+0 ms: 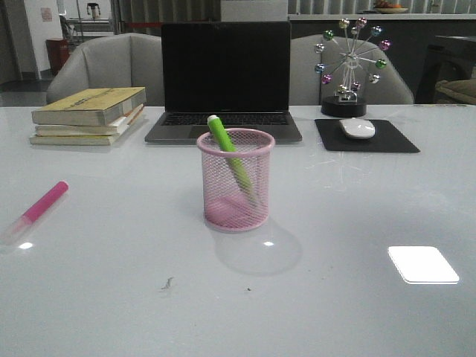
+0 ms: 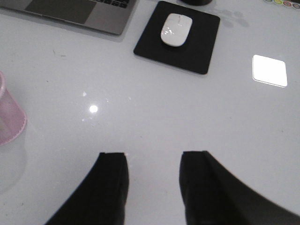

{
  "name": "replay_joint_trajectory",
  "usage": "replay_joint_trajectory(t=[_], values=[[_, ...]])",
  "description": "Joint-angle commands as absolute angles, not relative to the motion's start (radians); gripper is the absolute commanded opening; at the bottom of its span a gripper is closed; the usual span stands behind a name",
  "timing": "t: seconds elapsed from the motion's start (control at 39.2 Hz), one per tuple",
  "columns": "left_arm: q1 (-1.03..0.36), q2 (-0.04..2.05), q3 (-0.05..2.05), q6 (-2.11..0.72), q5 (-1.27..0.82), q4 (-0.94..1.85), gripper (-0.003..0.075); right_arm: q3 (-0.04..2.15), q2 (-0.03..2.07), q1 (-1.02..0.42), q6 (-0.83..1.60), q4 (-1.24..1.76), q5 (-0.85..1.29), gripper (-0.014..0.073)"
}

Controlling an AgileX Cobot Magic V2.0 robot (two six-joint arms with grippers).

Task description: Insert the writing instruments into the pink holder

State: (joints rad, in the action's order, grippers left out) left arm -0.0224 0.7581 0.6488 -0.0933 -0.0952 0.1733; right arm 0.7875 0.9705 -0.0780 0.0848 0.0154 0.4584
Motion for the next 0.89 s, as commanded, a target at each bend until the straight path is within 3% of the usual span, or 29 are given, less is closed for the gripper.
replay_joint_trajectory(t=[0.0, 0.43, 0.87], values=[[-0.029, 0.756, 0.686, -0.083, -0.021, 0.179, 0.0362, 0.757, 0.89, -0.027, 0.088, 0.0, 0.4, 0.0393], [-0.029, 0.815, 0.707, -0.083, -0.149, 0.179, 0.0366, 0.69, 0.792, 0.048, 0.088, 0.009, 0.415, 0.0393], [-0.138, 1.136, 1.032, -0.092, -0.446, 0.179, 0.0366, 0.69, 0.792, 0.048, 0.088, 0.011, 0.434, 0.0393]])
